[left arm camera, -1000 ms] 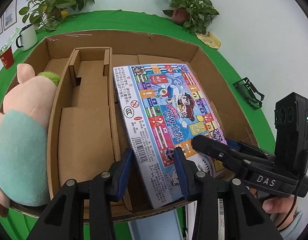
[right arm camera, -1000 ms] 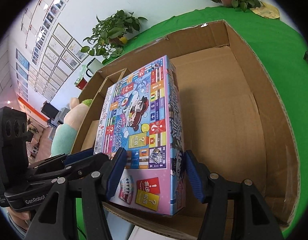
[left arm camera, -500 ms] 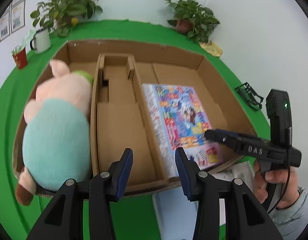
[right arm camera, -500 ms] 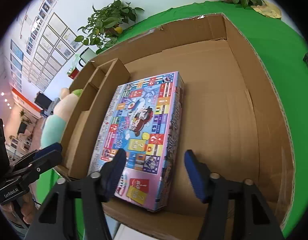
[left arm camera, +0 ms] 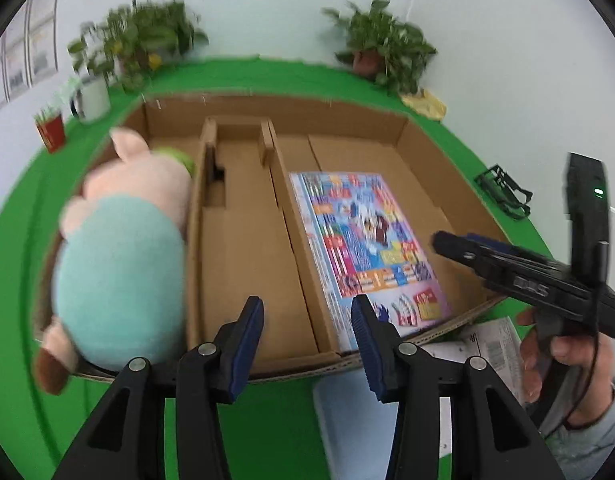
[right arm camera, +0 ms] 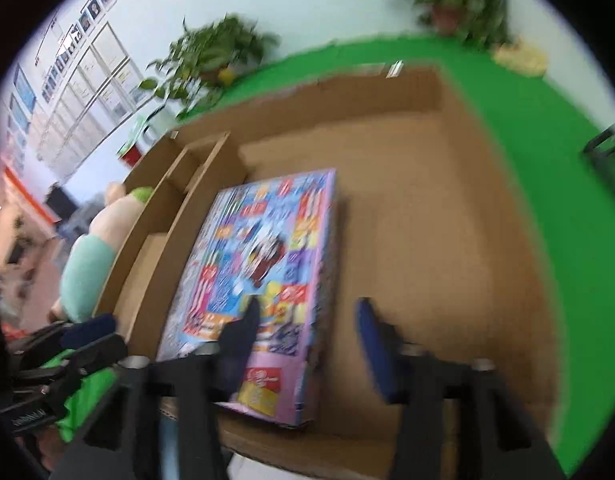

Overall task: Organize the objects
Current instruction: 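Lower the board-game box into the large box beside the insert and release, then move the right gripper back toward the remaining items on the table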

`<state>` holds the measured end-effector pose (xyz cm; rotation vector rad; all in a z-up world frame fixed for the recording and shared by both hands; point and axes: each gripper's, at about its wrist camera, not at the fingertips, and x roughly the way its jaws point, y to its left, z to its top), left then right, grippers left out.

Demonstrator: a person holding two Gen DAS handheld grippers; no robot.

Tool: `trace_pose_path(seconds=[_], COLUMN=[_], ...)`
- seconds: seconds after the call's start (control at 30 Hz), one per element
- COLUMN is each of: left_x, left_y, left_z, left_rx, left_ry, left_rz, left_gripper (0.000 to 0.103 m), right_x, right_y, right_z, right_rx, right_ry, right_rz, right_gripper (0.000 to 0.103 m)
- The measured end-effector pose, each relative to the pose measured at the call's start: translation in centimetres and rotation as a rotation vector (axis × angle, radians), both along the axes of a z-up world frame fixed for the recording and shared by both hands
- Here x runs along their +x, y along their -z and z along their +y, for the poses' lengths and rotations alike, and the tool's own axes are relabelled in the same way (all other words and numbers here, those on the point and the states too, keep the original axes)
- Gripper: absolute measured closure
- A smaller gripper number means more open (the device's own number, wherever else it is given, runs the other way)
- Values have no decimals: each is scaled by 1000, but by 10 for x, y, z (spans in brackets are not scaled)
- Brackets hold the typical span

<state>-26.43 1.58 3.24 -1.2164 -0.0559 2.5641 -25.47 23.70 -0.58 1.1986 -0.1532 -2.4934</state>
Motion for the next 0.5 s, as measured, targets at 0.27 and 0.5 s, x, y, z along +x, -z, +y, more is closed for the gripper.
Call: trace_pose_path(seconds=[0.27, 0.5], left_x=[96, 145], left_y=[-56, -68], left_z=[3, 0], left_rx=[-104, -163], left_ry=[-111, -155], left_rz=[463, 469], left_gripper=[0, 0], right_x=[83, 136], right_y=[-39, -45], right_z=[9, 3], right_rx=[150, 186], right_ry=[126, 124], right_rz=[297, 346], right_gripper=[7, 1])
